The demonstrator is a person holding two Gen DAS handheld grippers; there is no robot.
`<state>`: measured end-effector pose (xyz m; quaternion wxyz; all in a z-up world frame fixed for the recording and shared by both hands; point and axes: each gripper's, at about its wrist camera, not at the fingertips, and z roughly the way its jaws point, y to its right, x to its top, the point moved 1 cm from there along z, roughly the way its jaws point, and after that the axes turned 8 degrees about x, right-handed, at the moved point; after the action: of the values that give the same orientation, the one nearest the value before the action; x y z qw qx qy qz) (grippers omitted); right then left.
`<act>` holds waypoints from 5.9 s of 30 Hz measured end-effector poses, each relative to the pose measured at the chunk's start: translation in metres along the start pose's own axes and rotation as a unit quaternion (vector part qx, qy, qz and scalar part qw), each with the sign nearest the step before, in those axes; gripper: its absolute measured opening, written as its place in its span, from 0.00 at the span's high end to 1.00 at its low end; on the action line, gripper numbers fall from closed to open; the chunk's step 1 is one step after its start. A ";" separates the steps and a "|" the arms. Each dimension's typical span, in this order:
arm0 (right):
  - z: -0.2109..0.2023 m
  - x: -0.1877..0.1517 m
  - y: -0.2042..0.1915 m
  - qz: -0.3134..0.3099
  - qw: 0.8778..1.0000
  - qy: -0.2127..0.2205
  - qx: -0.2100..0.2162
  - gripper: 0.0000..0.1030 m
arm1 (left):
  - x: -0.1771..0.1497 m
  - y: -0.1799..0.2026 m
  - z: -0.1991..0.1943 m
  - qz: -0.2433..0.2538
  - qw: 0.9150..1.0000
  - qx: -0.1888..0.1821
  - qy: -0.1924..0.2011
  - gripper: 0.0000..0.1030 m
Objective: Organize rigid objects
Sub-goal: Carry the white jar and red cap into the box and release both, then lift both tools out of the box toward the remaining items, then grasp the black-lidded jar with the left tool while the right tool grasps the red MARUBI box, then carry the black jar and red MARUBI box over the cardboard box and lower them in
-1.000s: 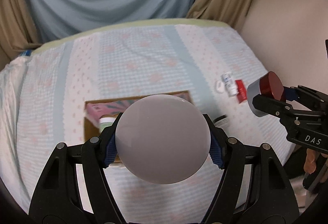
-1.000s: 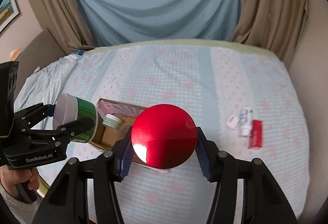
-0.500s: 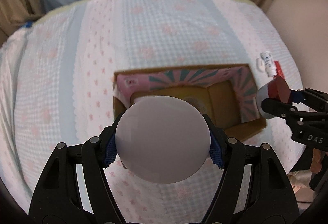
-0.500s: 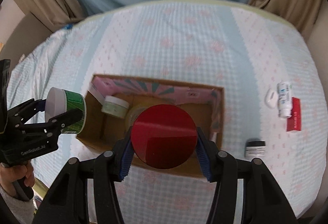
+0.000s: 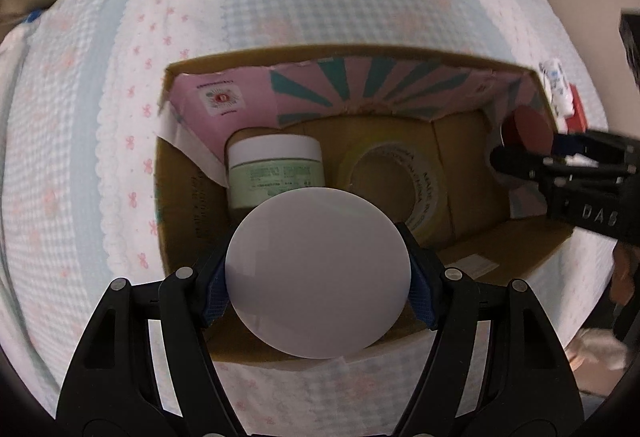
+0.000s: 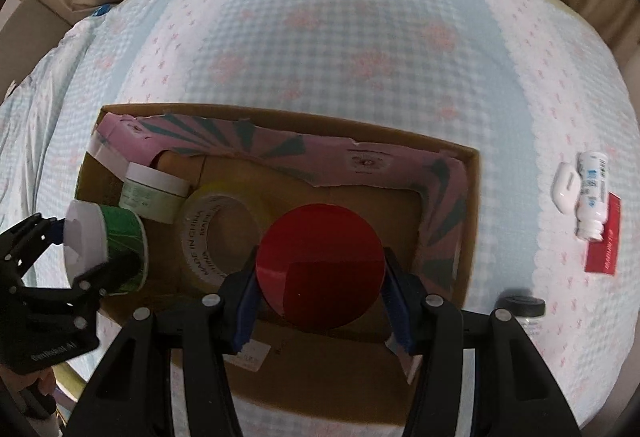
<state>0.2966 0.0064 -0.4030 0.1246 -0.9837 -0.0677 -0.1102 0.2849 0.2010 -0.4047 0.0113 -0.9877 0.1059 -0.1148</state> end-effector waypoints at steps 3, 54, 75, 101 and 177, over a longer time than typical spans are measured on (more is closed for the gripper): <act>0.006 0.004 -0.002 -0.006 1.000 -0.007 0.005 0.51 | 0.002 0.005 0.006 0.014 1.000 -0.002 -0.007 0.33; -0.242 -0.107 -0.025 0.022 0.987 0.157 -0.040 0.00 | -0.073 0.060 -0.229 -0.009 0.991 -0.020 0.129 0.00; -0.315 -0.135 0.200 -0.010 0.984 0.169 -0.054 0.00 | -0.054 0.261 -0.235 -0.130 0.984 -0.013 0.121 0.00; -0.107 -0.046 0.355 0.071 0.996 -0.038 -0.036 0.12 | 0.003 0.339 -0.002 -0.221 0.974 -0.029 -0.045 0.00; -0.291 -0.097 0.208 0.049 0.989 0.133 0.048 0.63 | -0.008 0.235 -0.218 -0.204 0.966 -0.041 0.150 0.46</act>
<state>0.1787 -0.2794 -0.1990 0.1852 -0.9553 -0.0080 -0.2304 0.1790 -0.0268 -0.2055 -0.0689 -0.9594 -0.0927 -0.2573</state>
